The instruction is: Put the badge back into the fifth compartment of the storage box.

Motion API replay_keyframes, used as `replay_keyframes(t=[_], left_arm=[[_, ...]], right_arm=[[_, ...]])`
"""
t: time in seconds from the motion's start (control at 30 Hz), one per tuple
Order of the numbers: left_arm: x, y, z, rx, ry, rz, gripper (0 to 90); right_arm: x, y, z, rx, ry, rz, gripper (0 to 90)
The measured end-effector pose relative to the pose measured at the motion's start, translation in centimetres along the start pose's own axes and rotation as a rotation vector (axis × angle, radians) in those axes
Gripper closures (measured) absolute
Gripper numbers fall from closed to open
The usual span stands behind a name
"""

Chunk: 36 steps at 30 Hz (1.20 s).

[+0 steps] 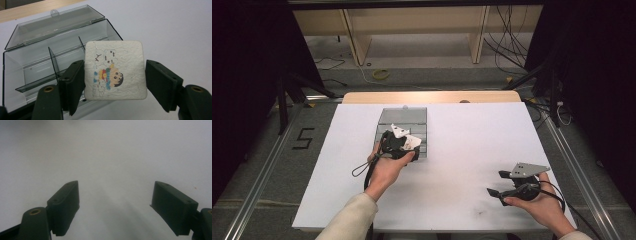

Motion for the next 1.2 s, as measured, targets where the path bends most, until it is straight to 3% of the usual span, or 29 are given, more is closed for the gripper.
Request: replay_keyframes(t=[0.4, 0.7, 0.97, 1.1, 1.2], left_arm=[[-1.2, 1.7, -0.4, 0.048, 0.007, -0.019, 32.5], [-2.8, 3.6, -0.2, 0.118, 0.036, -0.051, 32.4], [-3.8, 4.1, 0.1, 0.126, 0.071, -0.060, 32.3], [-4.2, 4.1, 0.4, 0.100, 0.096, -0.066, 31.8], [-4.1, 3.9, 0.2, 0.094, 0.083, -0.066, 28.0]], right_arm=[[0.0, 0.0, 0.0, -0.001, 0.002, -0.001, 22.7], [0.0, 0.0, 0.1, -0.003, 0.002, -0.001, 22.7], [0.0, 0.0, 0.1, -0.003, 0.003, -0.001, 22.6], [0.0, 0.0, 0.0, -0.004, 0.001, -0.001, 22.4], [0.0, 0.0, 0.1, -0.003, 0.002, -0.002, 22.4]])
Point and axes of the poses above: each handheld gripper's, and its own axes: x roughly backward along the jaws, z roughly out of its underside, y roughly to its left, the point moved 6 cm from there along -x, roughly forward along the jaws, and after that the axes turned 6 degrees about y, right-handed, at the moved point
